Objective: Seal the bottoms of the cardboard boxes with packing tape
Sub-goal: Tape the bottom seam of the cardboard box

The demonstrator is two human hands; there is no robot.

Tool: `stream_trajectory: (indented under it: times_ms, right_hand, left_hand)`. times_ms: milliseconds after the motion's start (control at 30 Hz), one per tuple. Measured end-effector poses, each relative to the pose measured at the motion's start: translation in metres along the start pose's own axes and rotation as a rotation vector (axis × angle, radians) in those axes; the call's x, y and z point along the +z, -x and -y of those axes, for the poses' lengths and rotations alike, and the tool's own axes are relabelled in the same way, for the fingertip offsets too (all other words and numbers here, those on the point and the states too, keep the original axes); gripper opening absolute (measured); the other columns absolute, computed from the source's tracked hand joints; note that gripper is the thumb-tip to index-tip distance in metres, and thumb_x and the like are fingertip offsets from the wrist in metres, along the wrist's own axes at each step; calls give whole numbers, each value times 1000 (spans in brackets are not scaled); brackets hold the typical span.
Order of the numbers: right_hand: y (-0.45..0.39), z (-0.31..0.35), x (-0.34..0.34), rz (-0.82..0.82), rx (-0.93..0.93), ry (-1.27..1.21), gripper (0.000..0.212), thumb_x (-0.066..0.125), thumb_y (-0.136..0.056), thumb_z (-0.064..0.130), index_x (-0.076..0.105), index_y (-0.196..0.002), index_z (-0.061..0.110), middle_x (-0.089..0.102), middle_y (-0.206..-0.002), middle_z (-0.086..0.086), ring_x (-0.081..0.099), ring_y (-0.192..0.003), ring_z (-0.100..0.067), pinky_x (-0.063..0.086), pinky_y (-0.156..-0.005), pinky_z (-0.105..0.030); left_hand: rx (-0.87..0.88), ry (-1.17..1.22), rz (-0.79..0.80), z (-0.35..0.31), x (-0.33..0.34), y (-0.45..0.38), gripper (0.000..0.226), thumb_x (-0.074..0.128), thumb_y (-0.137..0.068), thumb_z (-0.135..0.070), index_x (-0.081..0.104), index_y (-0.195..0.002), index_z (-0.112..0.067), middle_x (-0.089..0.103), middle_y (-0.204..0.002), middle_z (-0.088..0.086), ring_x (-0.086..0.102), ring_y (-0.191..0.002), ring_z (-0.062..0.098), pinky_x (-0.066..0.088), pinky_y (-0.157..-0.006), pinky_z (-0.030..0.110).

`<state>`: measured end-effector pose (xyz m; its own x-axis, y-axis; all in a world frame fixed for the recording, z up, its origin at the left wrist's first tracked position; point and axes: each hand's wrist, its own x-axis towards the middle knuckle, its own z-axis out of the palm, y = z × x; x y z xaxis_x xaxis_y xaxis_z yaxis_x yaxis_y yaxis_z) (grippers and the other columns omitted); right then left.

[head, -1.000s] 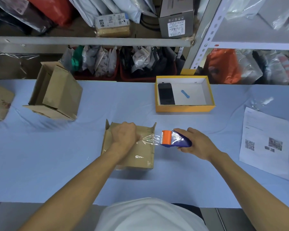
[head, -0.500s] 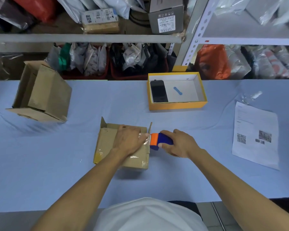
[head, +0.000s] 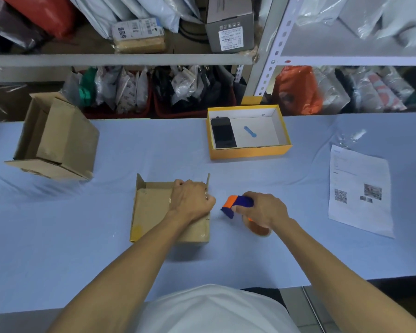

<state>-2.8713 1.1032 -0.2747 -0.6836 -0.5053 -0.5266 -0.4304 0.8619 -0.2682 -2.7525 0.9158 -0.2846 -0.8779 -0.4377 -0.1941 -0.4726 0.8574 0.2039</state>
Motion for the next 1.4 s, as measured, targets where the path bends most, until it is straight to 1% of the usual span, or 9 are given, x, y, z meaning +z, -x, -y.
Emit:
stream_trajectory:
  times_ms: [133, 300, 433, 600, 733, 867, 967, 1200, 1400]
  right_hand:
    - [9, -6, -13, -190, 2, -122, 57, 48, -73, 82, 54, -115, 44, 60, -91, 16, 57, -83, -14, 42, -67, -30]
    - [22, -3, -21, -168, -173, -212, 62, 60, -71, 75, 50, -124, 44, 62, -105, 19, 59, -93, -12, 52, -77, -32]
    - [30, 4, -17, -157, -332, -241, 58, 72, -70, 61, 52, -121, 42, 63, -104, 17, 60, -93, -9, 52, -78, -28]
    - [31, 21, -12, -152, -463, -244, 66, 78, -72, 56, 51, -129, 38, 60, -109, 12, 57, -95, -11, 52, -83, -32]
    - [33, 28, -8, -136, -512, -269, 66, 78, -72, 57, 50, -129, 38, 60, -112, 13, 57, -98, -11, 52, -85, -35]
    - [36, 31, -5, -113, -503, -324, 66, 78, -73, 56, 46, -129, 41, 57, -119, 16, 57, -104, -13, 55, -86, -34]
    - [38, 30, -6, -101, -517, -331, 66, 76, -75, 58, 44, -129, 43, 56, -120, 18, 56, -106, -11, 56, -85, -33]
    - [41, 23, -7, -57, -506, -231, 68, 67, -77, 69, 38, -132, 39, 53, -124, 15, 56, -104, -11, 56, -82, -31]
    - [47, 25, -4, -22, -478, -330, 70, 70, -78, 62, 38, -134, 35, 52, -127, 14, 55, -110, -12, 57, -84, -31]
  left_hand:
    - [11, -74, 7, -5, 4, -2, 29, 39, -87, -34, 55, -68, -19, 67, -75, 0, 50, -63, 22, 27, -68, 34]
    - [-27, 11, 57, -5, 2, -6, 44, 34, -98, -52, 61, -95, -18, 62, -93, -1, 52, -90, 21, 32, -79, 37]
    - [-33, 178, -183, 7, -12, 20, 23, 43, -99, -25, 62, -99, -13, 61, -99, 3, 54, -95, 25, 43, -79, 34]
    - [-313, 1210, 136, 14, -32, 51, 17, 54, -99, -19, 66, -87, -15, 69, -83, -1, 65, -78, 15, 53, -72, 24]
    - [-387, 1503, 201, 22, -39, 60, 13, 62, -95, -11, 66, -83, -8, 64, -75, 6, 60, -64, 12, 55, -64, 21]
    - [-436, 1591, 272, 22, -40, 59, 13, 62, -96, -18, 70, -98, -8, 74, -93, 6, 71, -88, 18, 57, -79, 27]
    - [-433, 1712, 369, 19, -39, 58, 19, 59, -97, -18, 71, -107, -6, 74, -106, 12, 71, -100, 22, 58, -77, 29]
    - [-454, 1734, 334, 16, -32, 56, 25, 61, -96, -17, 68, -113, 0, 73, -109, 14, 70, -104, 24, 57, -77, 28]
    - [-537, 1759, 344, 16, -34, 57, 8, 70, -88, -8, 72, -95, -11, 76, -95, 5, 72, -89, 15, 57, -68, 26]
